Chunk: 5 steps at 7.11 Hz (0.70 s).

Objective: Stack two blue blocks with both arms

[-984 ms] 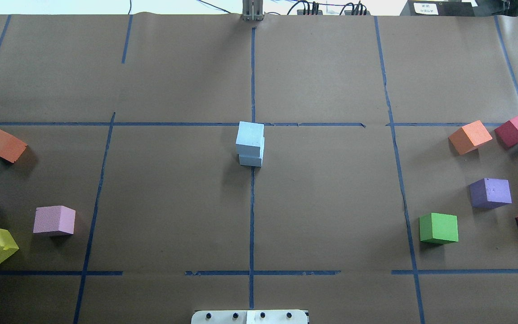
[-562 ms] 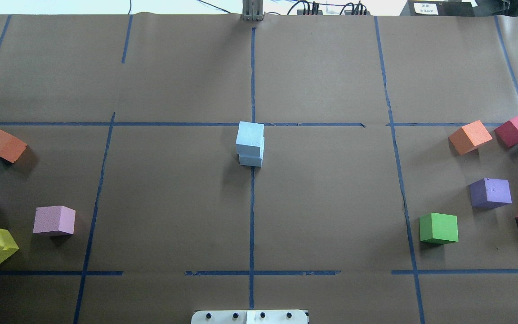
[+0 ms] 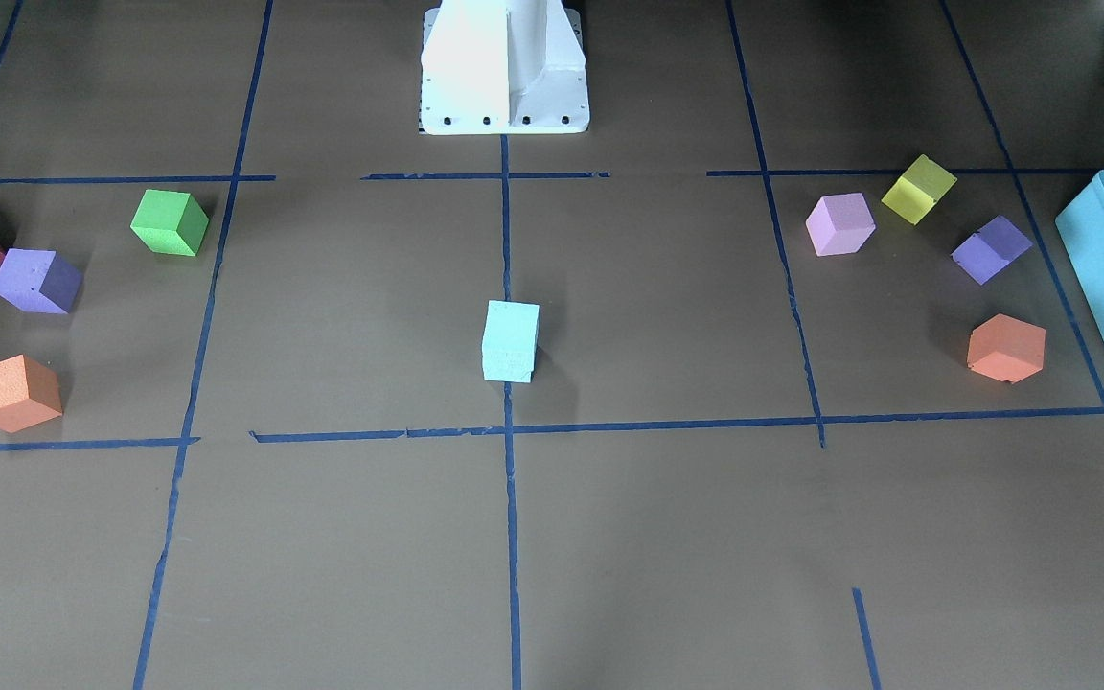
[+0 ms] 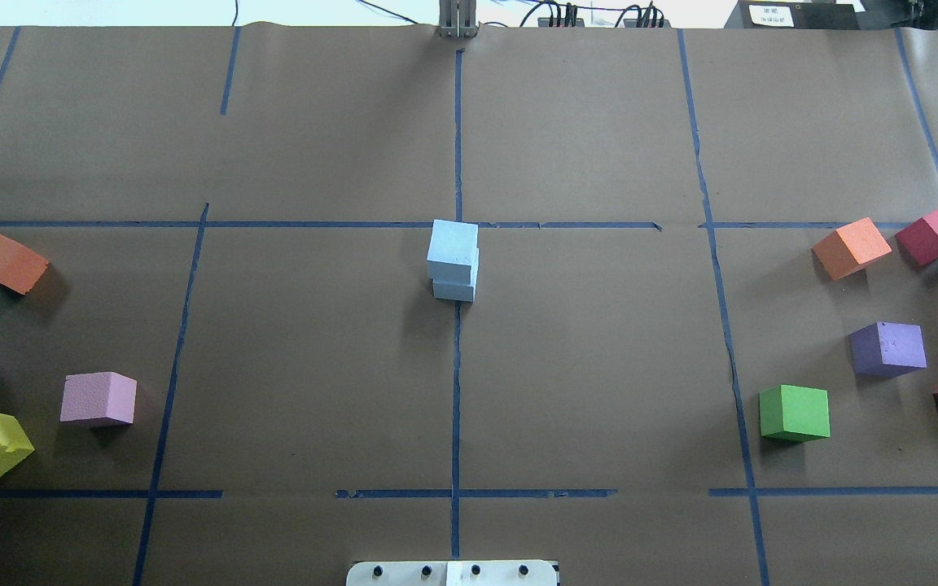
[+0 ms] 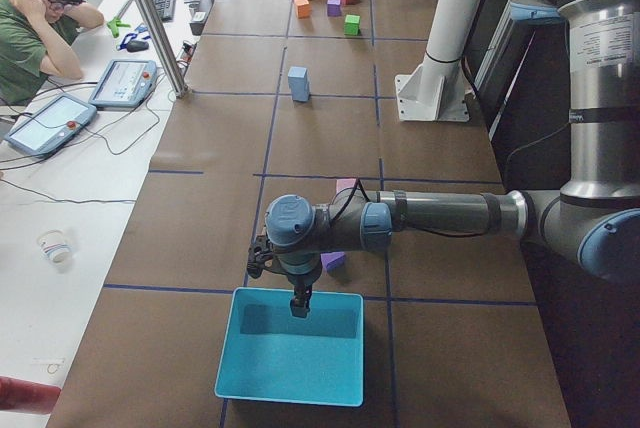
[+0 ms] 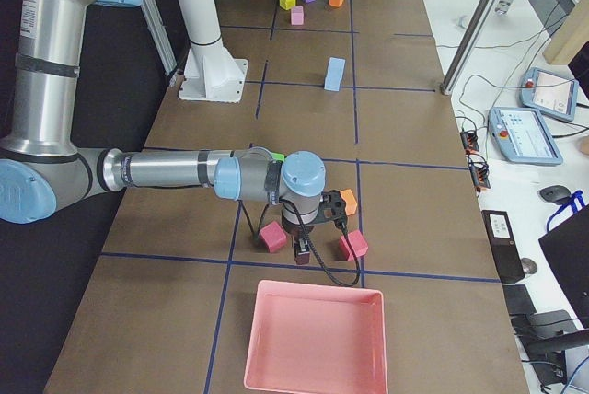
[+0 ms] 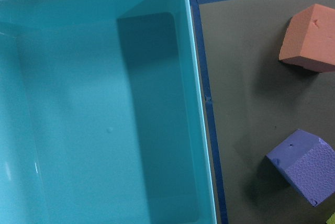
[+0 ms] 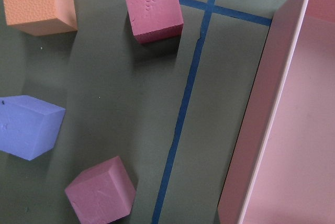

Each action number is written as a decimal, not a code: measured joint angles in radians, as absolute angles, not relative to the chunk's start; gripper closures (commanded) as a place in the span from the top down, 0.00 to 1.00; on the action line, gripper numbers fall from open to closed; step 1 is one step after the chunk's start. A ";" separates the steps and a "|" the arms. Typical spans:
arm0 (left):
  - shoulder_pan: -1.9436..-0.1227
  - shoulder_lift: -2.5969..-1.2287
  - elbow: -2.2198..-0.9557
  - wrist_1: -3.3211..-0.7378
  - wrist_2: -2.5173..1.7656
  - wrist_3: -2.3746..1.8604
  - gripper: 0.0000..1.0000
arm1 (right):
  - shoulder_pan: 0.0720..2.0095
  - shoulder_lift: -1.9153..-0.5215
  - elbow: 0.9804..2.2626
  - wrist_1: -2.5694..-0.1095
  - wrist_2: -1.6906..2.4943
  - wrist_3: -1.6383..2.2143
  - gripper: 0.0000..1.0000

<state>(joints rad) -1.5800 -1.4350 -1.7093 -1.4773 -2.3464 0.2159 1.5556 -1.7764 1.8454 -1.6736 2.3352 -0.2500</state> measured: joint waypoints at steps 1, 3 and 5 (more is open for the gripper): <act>-1.580 -1.430 -1.709 -1.477 -2.346 0.215 1.00 | 1.556 -1.778 1.845 -1.674 2.339 -0.250 1.00; -1.580 -1.418 -1.710 -1.476 -2.346 0.215 1.00 | 1.555 -1.779 1.844 -1.674 2.341 -0.250 1.00; -1.580 -1.415 -1.713 -1.477 -2.347 0.215 1.00 | 1.555 -1.780 1.844 -1.674 2.340 -0.252 1.00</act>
